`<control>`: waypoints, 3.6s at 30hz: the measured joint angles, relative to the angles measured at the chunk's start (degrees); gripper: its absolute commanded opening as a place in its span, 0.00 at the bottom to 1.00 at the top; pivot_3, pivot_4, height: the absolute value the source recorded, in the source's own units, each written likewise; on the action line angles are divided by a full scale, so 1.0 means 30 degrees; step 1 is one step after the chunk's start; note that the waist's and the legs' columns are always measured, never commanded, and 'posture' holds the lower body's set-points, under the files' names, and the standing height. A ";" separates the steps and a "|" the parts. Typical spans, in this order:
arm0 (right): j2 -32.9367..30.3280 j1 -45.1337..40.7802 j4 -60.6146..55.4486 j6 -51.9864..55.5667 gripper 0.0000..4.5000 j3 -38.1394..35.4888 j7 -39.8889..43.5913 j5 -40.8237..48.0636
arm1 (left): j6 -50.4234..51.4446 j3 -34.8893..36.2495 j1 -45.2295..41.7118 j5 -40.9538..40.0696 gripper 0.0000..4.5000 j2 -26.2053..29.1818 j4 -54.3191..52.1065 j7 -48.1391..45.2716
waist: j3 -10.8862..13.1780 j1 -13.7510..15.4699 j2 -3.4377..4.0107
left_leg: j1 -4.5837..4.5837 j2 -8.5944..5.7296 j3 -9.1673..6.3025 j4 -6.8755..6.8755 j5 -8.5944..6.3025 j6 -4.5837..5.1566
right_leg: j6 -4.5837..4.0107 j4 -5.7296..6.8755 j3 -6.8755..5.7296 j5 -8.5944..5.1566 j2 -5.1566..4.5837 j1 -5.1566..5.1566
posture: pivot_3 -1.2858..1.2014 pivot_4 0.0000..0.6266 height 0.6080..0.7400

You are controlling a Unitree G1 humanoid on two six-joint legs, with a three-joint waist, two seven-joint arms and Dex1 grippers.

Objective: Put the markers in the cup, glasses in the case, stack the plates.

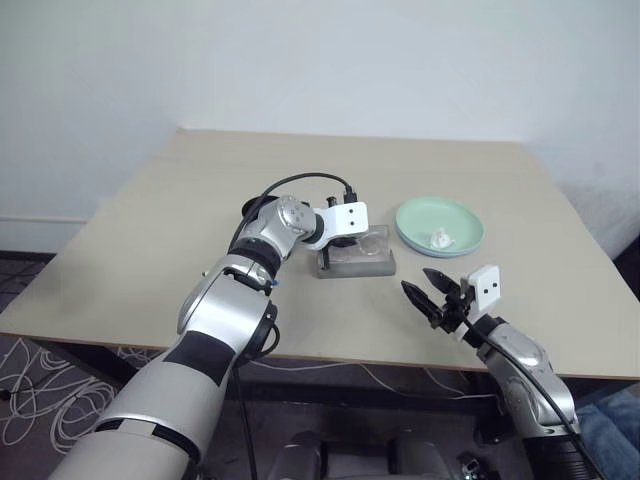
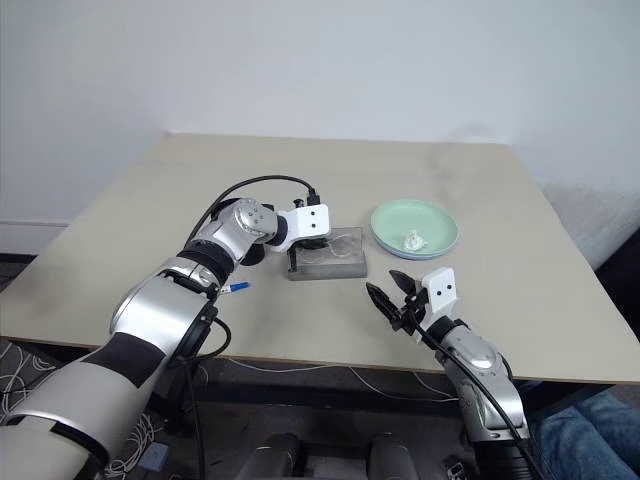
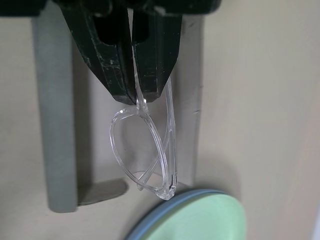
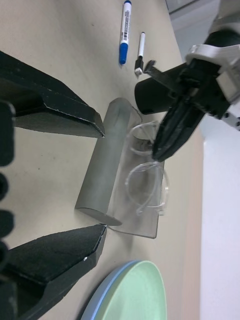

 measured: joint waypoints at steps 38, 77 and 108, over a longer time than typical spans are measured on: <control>0.0073 0.0065 -0.0904 0.0457 0.66 0.0143 -0.0619 0.0012 | 0.1796 0.1008 0.0753 -0.0775 0.00 -0.0106 -0.0494 -0.6518 | -0.0010 -0.0047 0.0002 | 0.0049 0.0004 0.0002 0.0001 -0.0001 -0.0002 | -0.0014 0.0001 0.0007 -0.0007 -0.0002 0.0048 | 0.52 0.00 1.00; 0.0249 -0.0750 -0.0108 0.0446 0.66 0.0403 -0.0462 -0.0065 | 0.1082 0.1574 0.0871 -0.0320 0.71 -0.0146 -0.0131 0.1043 | -0.0010 -0.0013 -0.0001 | 0.0008 0.0001 0.0008 0.0003 -0.0002 -0.0004 | 0.0016 -0.0002 0.0001 0.0009 0.0000 0.0006 | 0.52 0.00 1.00; 0.0272 -0.0349 -0.0037 0.0151 0.66 0.0440 -0.0627 -0.0093 | 0.1730 0.0435 0.1702 0.0391 0.90 -0.0197 -0.0143 -0.1578 | -0.0013 -0.0027 -0.0004 | 0.0020 0.0002 0.0008 0.0003 -0.0003 -0.0004 | 0.0010 -0.0003 0.0004 0.0006 -0.0002 0.0022 | 0.52 0.00 1.00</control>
